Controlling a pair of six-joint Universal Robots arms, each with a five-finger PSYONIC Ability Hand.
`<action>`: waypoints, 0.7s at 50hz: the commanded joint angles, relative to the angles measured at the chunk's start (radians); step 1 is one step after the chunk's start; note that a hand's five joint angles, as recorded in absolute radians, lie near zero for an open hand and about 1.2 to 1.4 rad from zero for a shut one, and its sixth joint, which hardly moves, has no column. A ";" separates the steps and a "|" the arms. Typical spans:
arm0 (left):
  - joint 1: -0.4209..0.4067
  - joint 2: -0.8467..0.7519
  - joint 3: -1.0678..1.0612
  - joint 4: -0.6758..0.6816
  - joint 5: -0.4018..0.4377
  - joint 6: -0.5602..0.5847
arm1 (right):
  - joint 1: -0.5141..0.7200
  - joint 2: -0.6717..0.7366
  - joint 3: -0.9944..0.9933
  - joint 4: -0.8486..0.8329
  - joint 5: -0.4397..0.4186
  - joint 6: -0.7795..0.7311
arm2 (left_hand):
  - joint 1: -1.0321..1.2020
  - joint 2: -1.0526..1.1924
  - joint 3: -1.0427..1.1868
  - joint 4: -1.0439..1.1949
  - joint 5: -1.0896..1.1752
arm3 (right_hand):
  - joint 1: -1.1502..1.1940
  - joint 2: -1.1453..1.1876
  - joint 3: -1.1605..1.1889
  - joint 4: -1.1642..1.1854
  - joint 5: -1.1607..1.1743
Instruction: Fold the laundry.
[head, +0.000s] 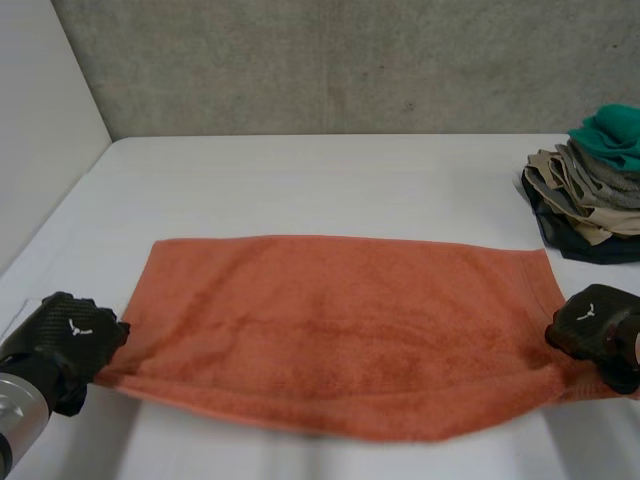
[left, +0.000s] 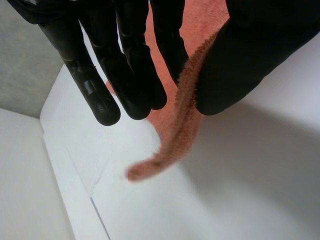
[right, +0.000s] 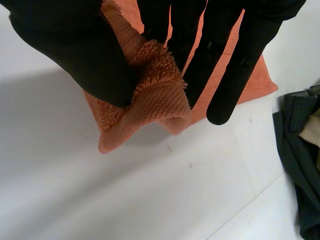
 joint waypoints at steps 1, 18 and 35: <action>-0.008 -0.265 0.106 0.225 -0.013 0.025 | 0.024 0.225 -0.152 -0.161 0.036 0.073 | 0.234 0.197 0.199 0.196 0.249 | 0.284 0.218 0.202 0.192 0.235; -0.089 -0.559 0.904 0.845 -0.155 -0.070 | 0.205 0.250 -0.715 -0.851 0.218 0.415 | 0.234 0.197 0.199 0.196 0.249 | 0.284 0.218 0.202 0.192 0.235; -0.070 -0.524 0.502 0.832 -0.147 -0.130 | 0.205 0.337 -0.686 -0.357 0.114 0.423 | 0.234 0.197 0.199 0.196 0.249 | 0.284 0.218 0.202 0.192 0.235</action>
